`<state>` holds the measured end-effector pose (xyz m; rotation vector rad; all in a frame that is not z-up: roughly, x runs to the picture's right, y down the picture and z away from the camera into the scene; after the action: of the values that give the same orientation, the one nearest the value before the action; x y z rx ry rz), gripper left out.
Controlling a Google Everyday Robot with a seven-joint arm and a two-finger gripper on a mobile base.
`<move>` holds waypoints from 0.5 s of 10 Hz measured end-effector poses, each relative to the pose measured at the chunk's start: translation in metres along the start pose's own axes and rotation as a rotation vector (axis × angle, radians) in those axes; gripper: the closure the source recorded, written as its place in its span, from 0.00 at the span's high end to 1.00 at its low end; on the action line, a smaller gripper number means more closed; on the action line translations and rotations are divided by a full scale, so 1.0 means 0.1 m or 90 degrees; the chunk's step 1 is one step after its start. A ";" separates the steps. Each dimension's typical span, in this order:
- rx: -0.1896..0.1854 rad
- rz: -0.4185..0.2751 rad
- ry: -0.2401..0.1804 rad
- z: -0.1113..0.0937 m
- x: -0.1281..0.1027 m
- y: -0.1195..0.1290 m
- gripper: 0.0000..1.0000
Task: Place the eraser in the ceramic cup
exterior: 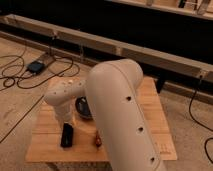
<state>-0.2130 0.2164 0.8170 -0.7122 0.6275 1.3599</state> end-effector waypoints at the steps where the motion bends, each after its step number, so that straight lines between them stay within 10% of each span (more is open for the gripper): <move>1: -0.009 -0.004 -0.002 -0.12 -0.02 0.03 0.00; 5: -0.081 -0.013 -0.030 -0.87 -0.21 0.10 0.00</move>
<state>-0.2251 0.1367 0.7759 -0.7840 0.4984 1.4019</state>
